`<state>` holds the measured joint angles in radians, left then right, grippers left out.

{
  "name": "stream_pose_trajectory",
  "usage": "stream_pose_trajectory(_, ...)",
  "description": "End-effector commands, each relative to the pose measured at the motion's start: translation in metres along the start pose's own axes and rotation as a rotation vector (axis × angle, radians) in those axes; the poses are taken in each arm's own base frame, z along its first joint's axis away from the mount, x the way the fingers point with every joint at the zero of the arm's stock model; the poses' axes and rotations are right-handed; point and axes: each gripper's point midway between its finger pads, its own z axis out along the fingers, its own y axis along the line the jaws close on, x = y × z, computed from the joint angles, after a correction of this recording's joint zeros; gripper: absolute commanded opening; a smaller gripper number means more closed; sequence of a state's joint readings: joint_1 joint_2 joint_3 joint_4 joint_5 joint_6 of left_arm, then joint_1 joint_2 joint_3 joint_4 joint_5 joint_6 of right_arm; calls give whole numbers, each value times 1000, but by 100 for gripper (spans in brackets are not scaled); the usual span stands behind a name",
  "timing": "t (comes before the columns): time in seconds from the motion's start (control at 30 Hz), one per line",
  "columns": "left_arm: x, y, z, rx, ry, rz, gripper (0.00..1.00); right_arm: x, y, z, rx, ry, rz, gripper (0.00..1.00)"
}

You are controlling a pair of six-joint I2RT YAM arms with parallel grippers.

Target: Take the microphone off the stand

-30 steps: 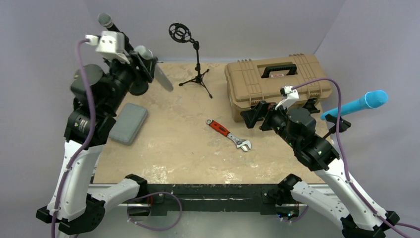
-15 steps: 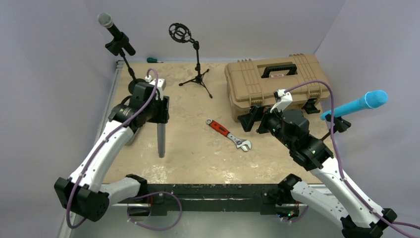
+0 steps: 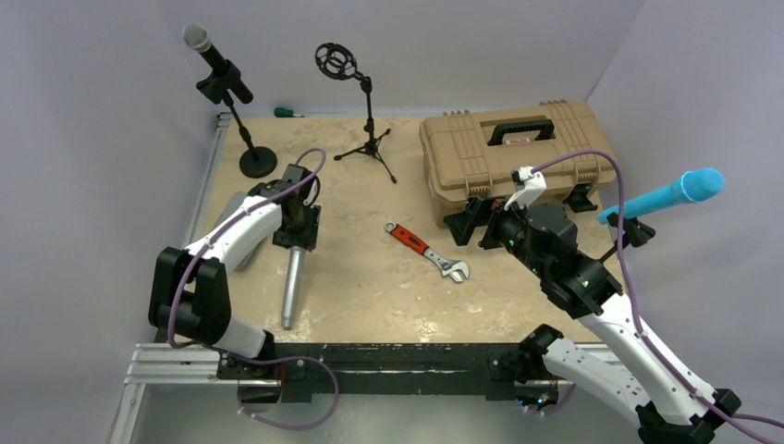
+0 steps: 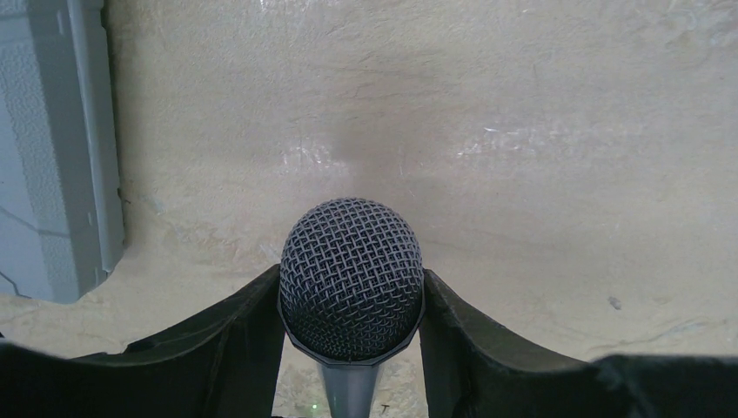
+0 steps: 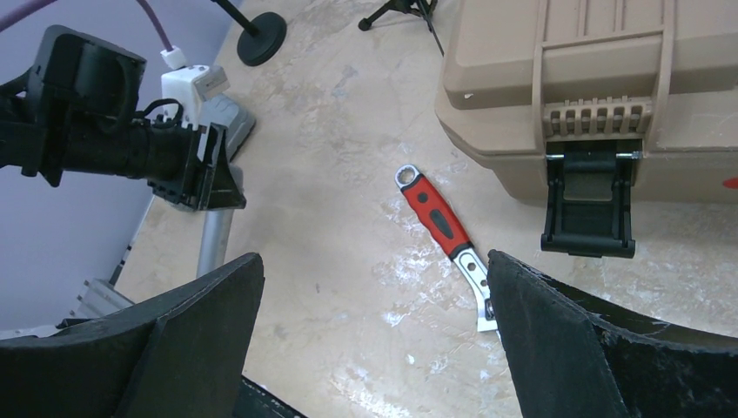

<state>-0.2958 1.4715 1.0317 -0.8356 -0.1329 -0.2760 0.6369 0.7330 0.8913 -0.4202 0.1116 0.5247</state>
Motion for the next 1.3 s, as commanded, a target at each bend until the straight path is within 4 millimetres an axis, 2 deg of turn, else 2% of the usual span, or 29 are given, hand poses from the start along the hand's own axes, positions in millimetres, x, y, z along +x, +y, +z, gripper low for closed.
stream_pose_trajectory(0.0, -13, 10, 4, -61, -18, 13, 0, -3, 5, 2, -20, -19, 16, 99)
stream_pose_trajectory(0.07, -11, 9, 9, -61, 6, 17, 1, -2, 4, 2, -21, -20, 20, 99)
stream_pose_trajectory(0.27, -3, 0, 25, -34, 83, 20, 17, 0, 3, -1, -20, -21, 23, 99)
stream_pose_trajectory(0.43, 2, -2, 36, -42, 153, 15, 26, -7, 0, -10, -1, -42, 27, 99)
stream_pose_trajectory(0.57, 4, -7, 41, -24, 179, 7, 41, -9, -2, -15, 2, -61, 37, 99)
stream_pose_trajectory(0.6, 5, -8, 42, -24, 185, 7, 42, -8, -2, -15, 3, -59, 37, 99)
stream_pose_trajectory(0.67, 4, -8, 42, -26, 187, 5, 43, -7, -2, -13, 2, -52, 35, 99)
stream_pose_trajectory(0.8, 3, -10, 40, -15, 183, -4, 53, -6, -1, -10, 5, -38, 25, 99)
stream_pose_trajectory(0.83, 3, -10, 39, -15, 182, -4, 57, -6, -1, -9, 6, -37, 22, 99)
stream_pose_trajectory(0.9, 2, -9, 39, -21, 181, -5, 76, -7, 0, -8, 2, -38, 18, 99)
stream_pose_trajectory(0.93, 2, -8, 38, -23, 184, -4, 81, -8, 0, -7, 3, -40, 18, 99)
stream_pose_trajectory(1.03, 0, -9, 37, -20, 180, -7, 86, -8, 1, -6, 2, -40, 16, 99)
stream_pose_trajectory(1.13, -5, -9, 33, -13, 155, -13, 99, -6, 0, -6, 1, -35, 16, 99)
stream_pose_trajectory(1.27, -17, -9, 20, 8, 75, -28, 100, -4, -1, -7, -1, -38, 19, 99)
